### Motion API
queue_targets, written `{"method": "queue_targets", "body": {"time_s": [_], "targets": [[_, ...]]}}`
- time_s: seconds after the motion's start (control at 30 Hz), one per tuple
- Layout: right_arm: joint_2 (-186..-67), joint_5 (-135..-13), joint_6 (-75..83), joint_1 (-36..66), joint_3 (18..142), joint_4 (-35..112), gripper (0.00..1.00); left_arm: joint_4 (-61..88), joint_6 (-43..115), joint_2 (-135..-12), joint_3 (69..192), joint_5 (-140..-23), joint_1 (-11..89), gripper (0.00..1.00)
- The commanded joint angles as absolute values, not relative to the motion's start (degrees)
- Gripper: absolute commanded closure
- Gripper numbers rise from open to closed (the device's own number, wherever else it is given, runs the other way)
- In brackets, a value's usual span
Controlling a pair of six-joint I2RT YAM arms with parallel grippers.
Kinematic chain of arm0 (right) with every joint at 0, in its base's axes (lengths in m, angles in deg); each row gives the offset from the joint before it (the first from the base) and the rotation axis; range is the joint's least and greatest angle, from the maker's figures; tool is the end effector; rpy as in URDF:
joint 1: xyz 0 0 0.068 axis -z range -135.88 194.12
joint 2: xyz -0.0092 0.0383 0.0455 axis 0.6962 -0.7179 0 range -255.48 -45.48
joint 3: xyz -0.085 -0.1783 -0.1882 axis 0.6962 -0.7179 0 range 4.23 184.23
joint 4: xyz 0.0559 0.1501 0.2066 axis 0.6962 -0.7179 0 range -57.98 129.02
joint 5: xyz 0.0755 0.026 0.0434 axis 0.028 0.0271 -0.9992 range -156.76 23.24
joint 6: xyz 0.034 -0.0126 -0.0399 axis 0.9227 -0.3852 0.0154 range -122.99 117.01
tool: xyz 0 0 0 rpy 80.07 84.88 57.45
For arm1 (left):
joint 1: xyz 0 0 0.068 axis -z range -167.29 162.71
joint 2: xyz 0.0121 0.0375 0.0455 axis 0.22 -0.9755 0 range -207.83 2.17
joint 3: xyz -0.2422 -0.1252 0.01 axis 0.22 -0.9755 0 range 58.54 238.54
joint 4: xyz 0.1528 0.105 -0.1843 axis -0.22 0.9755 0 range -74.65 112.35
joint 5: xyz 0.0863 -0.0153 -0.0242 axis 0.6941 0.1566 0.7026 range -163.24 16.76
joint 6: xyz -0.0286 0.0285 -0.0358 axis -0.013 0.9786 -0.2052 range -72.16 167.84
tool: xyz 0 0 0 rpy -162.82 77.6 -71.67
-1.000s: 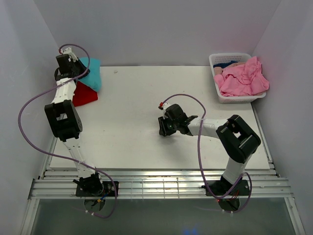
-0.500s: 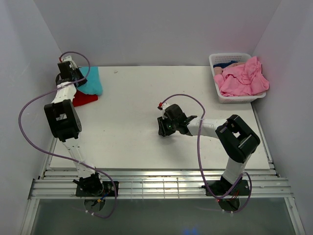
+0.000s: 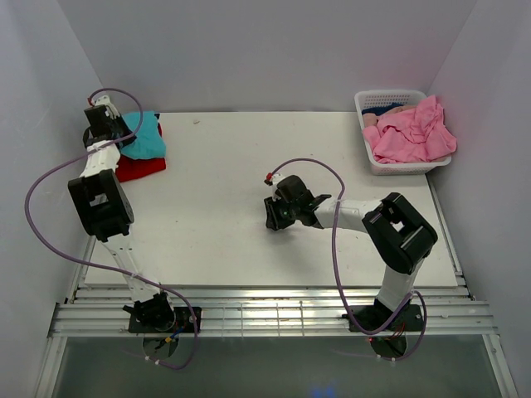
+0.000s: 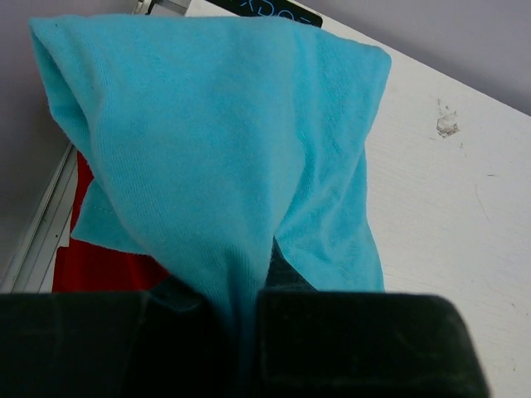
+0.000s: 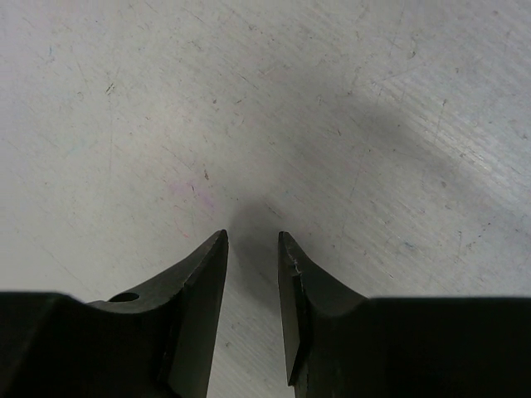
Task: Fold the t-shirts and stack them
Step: Put the neatly folded tshirt into the corner of the board with the left arm
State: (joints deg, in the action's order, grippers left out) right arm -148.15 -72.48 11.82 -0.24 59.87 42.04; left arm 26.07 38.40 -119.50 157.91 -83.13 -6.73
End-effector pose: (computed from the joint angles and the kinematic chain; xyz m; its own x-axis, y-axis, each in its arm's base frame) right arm 0.2603 0.2596 0.1568 -0.6711 -0.3006 -0.6777 -0.5951 0.7635 0.2507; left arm 0.4731 0.1604 0.2412 -0.4754 -0.3391 -0.8118 -0.2737 0.9339 -0.2298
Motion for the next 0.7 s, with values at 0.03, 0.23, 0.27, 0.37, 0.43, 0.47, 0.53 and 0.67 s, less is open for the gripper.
{"method": "queue_targets", "body": {"time_s": [0.03, 0.23, 0.27, 0.37, 0.43, 0.47, 0.53, 0.67], "targets": [[-151.3, -72.7, 12.0, -1.4, 60.0, 36.5, 0.63, 22.7, 40.1, -119.6, 158.5, -83.5, -7.2, 0.97], [-150.9, -72.3, 12.0, -1.5, 59.6, 36.2, 0.63, 25.9, 41.3, -123.6, 160.3, -80.7, -7.2, 0.98], [-150.8, -72.2, 12.0, -1.5, 59.5, 36.0, 0.63, 25.6, 41.5, -124.3, 160.2, -80.4, -7.2, 0.98], [-150.4, -71.9, 12.0, -1.6, 59.1, 35.9, 0.63, 25.3, 42.3, -125.8, 160.3, -79.2, -7.4, 0.98], [-150.2, -71.7, 12.0, -1.6, 58.9, 35.9, 0.63, 25.3, 42.9, -126.4, 160.5, -78.0, -7.6, 0.98], [-150.2, -71.6, 12.0, -1.7, 58.6, 35.9, 0.63, 25.5, 43.2, -126.7, 160.7, -77.6, -7.7, 0.98], [-150.1, -71.6, 12.1, -1.6, 58.5, 35.9, 0.63, 26.7, 43.3, -127.6, 160.9, -76.1, -7.9, 0.98], [-150.2, -71.8, 12.1, -1.8, 58.9, 35.9, 0.63, 29.1, 44.2, -130.4, 163.1, -72.0, -8.1, 0.98]]}}
